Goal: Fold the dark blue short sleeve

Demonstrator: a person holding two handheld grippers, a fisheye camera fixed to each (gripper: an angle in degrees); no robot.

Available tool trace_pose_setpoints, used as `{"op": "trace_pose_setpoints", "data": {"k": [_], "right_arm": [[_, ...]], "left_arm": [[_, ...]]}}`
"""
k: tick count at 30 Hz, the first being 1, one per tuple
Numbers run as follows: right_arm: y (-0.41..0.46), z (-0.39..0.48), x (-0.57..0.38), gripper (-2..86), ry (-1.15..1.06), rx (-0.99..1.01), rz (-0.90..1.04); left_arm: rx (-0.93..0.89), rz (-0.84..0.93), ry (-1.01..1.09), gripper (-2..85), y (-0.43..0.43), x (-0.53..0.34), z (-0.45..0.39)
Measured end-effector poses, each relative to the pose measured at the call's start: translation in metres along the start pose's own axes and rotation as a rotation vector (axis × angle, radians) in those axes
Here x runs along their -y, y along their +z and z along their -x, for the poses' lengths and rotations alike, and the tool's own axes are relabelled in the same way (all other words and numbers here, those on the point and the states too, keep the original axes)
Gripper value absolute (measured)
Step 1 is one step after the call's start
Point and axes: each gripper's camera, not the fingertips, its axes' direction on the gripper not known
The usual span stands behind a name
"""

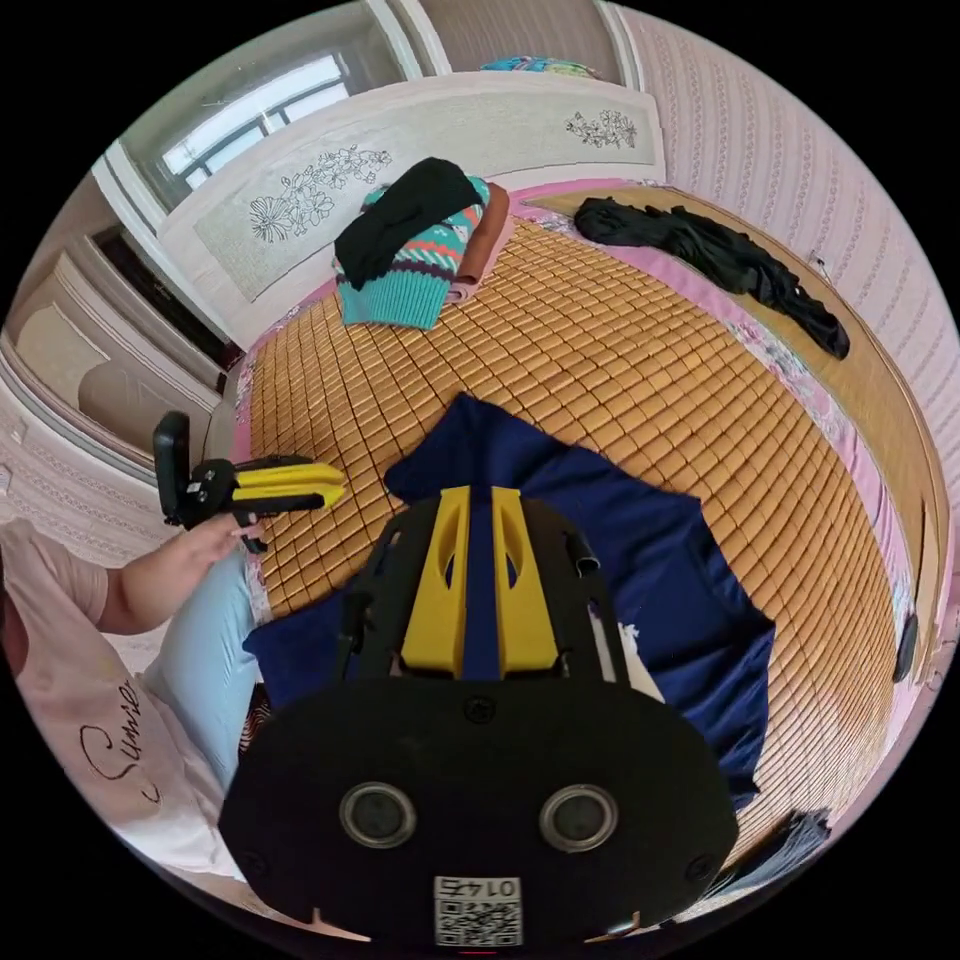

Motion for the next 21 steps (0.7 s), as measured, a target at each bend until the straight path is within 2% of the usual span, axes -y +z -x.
{"op": "trace_pose_setpoints", "data": {"k": [5,11,17,21], "right_arm": [[-0.032,0.002,-0.158,8.1,0.28,-0.046,0.084],[-0.074,0.044,-0.292,9.7,0.51,-0.128,0.104],[-0.094,0.078,-0.362,10.5,0.621,-0.082,-0.028],[-0.103,0.1,-0.39,10.6,0.608,-0.085,-0.083]], "left_arm": [[-0.026,0.015,-0.015,4.9,-0.04,-0.049,-0.001],[-0.049,0.022,-0.063,4.4,-0.093,-0.103,-0.019],[-0.031,-0.029,-0.014,4.1,-0.141,-0.13,-0.054],[0.0,-0.08,0.058,3.8,-0.168,-0.144,-0.087]]}}
